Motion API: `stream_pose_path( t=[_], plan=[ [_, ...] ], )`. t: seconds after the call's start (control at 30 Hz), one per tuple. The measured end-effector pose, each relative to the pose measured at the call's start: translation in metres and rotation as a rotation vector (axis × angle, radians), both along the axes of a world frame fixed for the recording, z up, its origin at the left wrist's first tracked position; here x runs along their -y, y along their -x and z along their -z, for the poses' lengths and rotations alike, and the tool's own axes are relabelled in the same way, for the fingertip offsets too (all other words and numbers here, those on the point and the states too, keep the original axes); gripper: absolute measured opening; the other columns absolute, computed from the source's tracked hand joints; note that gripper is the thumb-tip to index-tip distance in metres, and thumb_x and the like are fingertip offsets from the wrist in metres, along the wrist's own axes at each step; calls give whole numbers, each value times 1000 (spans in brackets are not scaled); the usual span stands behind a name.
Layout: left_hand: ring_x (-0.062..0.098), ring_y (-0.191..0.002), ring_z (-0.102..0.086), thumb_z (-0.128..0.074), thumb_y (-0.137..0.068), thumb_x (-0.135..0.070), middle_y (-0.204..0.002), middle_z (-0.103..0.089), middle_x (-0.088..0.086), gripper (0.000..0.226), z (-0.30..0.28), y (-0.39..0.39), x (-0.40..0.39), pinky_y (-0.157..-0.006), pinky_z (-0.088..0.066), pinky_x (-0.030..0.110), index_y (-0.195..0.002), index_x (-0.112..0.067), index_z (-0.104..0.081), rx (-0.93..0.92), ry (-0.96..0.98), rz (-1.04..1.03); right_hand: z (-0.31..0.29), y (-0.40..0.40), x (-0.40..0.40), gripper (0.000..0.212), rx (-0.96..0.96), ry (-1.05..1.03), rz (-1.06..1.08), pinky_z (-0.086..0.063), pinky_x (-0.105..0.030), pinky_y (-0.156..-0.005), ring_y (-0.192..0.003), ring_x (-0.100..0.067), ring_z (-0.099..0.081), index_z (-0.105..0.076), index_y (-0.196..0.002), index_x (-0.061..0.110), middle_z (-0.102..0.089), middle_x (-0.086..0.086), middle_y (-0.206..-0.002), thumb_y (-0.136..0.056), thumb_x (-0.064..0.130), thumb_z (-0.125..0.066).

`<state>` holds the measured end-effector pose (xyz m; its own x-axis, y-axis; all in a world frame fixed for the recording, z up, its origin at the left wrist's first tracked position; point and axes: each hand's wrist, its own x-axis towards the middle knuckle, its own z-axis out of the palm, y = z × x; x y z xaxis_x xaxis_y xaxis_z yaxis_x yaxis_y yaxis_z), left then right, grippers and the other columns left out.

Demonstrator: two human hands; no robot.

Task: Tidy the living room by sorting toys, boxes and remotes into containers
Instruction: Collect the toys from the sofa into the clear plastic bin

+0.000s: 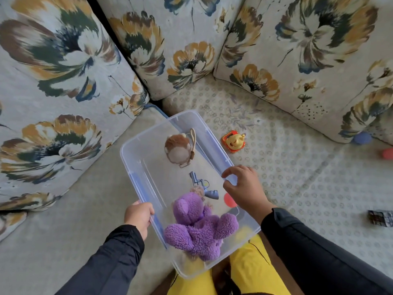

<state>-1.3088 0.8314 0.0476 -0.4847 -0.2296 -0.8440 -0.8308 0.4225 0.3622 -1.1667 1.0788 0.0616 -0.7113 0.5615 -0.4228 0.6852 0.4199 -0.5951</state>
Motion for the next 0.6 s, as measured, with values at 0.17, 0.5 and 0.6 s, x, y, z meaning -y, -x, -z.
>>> stream_pose_path(
  t=[0.17,0.5,0.6],
  plan=[
    [23,-61,-42,-45,-86,15,-59,-51,10,59,19,-3,-7,-74,-43,32,-144,10,-41,-1,35,-96,18,19,-25,16,25,95,-60,-30,-28,-84,-111,-14,-43,-65,-95,34,-57,8,-108,-85,25,-58],
    [46,-107,-59,-49,-85,11,-129,-52,41,60,82,-22,-35,-111,-38,47,-142,15,-30,-1,59,-325,68,75,-81,17,76,153,-270,-33,-29,-82,-108,-15,-46,-62,-89,37,-56,8,-105,-81,23,-61],
    [41,-125,-54,-51,-86,12,-148,-38,35,62,96,-24,-35,-112,-35,42,-143,13,-28,22,33,-365,88,82,-80,17,87,171,-272,-33,-29,-80,-105,-18,-48,-64,-86,36,-57,7,-100,-79,21,-63]
  ],
)
